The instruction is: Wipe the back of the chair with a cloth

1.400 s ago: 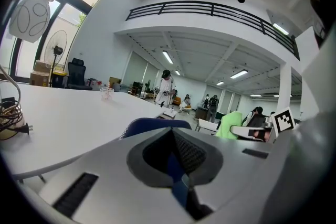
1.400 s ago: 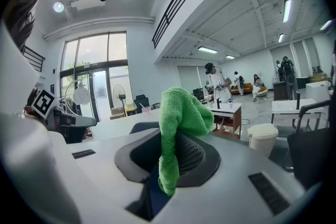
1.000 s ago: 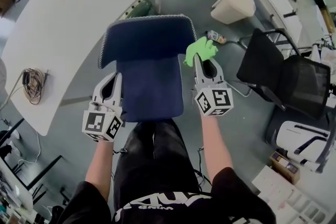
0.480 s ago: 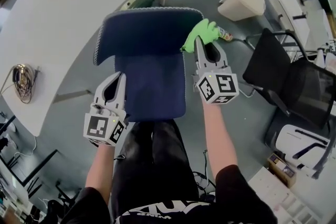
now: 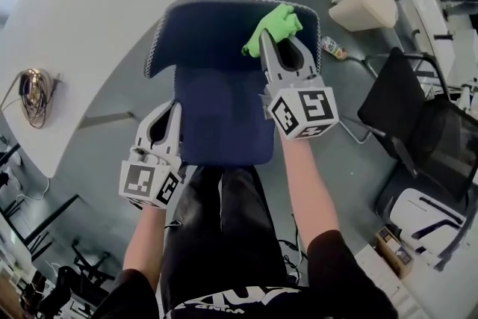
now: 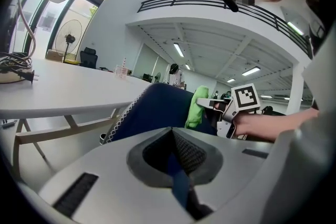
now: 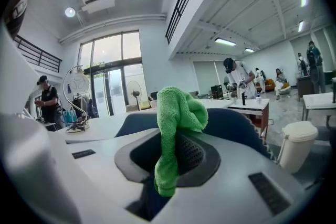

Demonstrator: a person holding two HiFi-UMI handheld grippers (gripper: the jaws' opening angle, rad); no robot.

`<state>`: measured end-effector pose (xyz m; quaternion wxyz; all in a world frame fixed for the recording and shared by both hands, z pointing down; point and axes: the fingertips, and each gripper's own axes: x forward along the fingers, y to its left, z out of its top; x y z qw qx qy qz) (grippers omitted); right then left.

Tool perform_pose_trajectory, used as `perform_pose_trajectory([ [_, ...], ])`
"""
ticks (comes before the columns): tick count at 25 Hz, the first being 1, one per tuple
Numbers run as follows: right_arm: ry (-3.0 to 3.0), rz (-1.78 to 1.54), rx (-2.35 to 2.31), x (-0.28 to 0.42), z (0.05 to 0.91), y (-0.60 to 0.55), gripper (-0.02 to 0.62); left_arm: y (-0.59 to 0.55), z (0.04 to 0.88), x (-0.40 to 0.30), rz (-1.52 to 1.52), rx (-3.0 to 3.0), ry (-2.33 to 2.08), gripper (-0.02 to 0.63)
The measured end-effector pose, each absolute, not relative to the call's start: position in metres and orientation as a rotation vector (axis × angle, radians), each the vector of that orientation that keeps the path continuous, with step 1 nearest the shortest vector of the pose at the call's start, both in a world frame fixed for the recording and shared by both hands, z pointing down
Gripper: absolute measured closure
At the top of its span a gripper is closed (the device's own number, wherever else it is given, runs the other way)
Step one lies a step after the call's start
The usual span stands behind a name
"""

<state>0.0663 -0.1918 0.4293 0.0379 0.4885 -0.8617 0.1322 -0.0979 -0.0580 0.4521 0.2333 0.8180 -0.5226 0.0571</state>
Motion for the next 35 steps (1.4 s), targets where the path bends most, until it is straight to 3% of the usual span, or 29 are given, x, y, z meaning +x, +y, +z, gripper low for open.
perform_pose_trajectory([
  [21, -2.866, 0.513, 0.965, -0.093, 0.445, -0.161, 0.54, -0.049, 0.482, -0.125, 0.192, 2.151, -1.502, 0.609],
  [26, -2.798, 0.429, 1.029, -0.047, 0.46, -0.133, 0.54, -0.052, 0.485, -0.114, 0.193, 2.164, -1.47, 0.609],
  [35, -2.514, 0.364, 1.423, 0.117, 0.491, -0.119, 0.54, -0.056, 0.489, -0.09, 0.212, 2.203, -1.398, 0.611],
])
